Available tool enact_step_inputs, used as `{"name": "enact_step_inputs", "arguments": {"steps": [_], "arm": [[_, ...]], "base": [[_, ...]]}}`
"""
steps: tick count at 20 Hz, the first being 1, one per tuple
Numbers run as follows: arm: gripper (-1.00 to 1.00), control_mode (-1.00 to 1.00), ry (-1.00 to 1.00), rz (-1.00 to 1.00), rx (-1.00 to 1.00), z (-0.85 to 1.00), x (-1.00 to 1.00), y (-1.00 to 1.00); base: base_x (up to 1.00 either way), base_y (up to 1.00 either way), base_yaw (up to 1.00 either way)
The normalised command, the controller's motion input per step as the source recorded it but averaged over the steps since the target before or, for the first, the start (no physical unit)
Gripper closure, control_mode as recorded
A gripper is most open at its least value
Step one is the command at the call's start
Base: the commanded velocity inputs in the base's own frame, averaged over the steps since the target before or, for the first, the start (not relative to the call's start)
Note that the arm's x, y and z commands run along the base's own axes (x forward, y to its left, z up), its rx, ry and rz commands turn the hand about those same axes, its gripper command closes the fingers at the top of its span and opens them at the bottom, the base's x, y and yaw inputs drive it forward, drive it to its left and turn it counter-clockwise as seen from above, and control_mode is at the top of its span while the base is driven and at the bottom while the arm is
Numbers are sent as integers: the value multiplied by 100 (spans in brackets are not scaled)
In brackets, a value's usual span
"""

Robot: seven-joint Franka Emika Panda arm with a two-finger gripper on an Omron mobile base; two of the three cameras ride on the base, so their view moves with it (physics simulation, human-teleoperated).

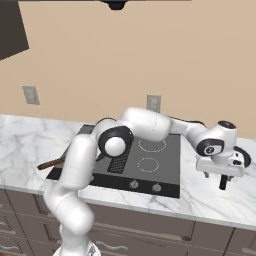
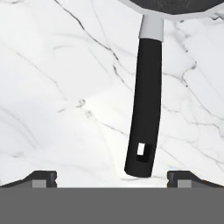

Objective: Place both pans onto different burners. Then place the lemon wedge and the steak on different pans.

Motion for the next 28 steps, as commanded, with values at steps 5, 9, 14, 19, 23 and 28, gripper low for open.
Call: {"name": "enact_step_inputs", "arguments": {"steps": [5,9,14,19,23,28], "arm": [[-100,-100,1,0,0,-1,14,-9],[-100,-100,0,0,0,-3,14,-9],[-100,-100,0,0,0,-5,10,-14],[-100,-100,0,0,0,-7,10,-12],[-100,-100,0,0,0,-13,6,-9],[-100,-100,0,0,0,-17,2,-9]], "base": [[0,0,0],[0,0,0],[0,0,0],[0,0,0],[0,0,0],[0,0,0]]}}
